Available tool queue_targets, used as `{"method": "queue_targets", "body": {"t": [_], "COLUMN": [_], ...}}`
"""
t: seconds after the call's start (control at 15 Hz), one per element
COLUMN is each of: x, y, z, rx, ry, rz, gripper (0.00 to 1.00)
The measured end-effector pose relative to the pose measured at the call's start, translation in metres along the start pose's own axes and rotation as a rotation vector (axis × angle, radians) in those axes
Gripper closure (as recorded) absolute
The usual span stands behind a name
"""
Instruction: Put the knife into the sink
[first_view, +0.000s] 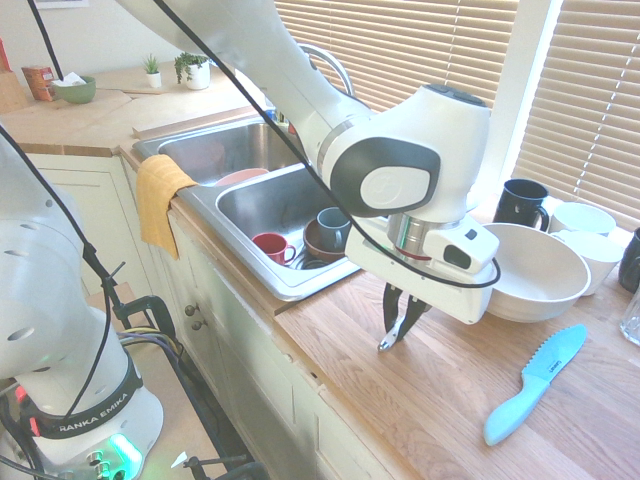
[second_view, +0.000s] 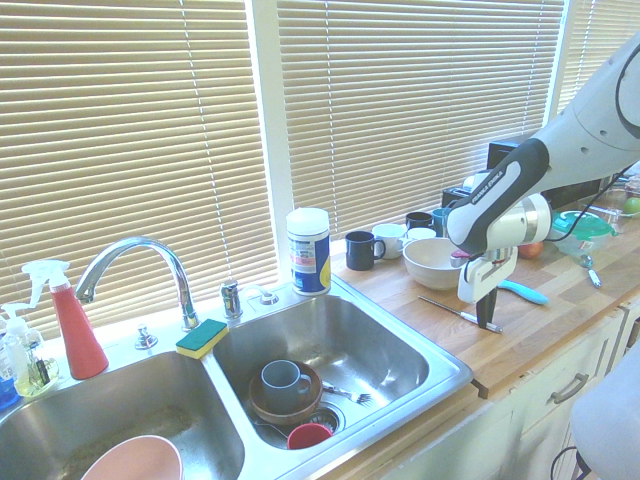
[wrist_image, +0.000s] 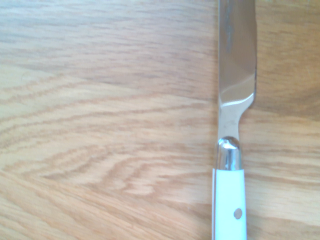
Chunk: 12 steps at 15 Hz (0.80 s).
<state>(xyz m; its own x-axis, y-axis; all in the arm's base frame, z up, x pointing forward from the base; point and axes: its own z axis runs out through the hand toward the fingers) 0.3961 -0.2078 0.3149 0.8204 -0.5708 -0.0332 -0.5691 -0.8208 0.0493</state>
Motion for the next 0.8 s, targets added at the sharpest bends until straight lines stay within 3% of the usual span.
{"method": "queue_targets", "body": {"t": [0.4,0.8], "x": [-0.010,-0.038], "y": [-0.036,-0.107], "z": [-0.043,-0.074], "rx": [0.039,0.046], "ry": [0.056,0.080], "rz": [-0.013,0.007], "gripper": [1.00,1.00]}}
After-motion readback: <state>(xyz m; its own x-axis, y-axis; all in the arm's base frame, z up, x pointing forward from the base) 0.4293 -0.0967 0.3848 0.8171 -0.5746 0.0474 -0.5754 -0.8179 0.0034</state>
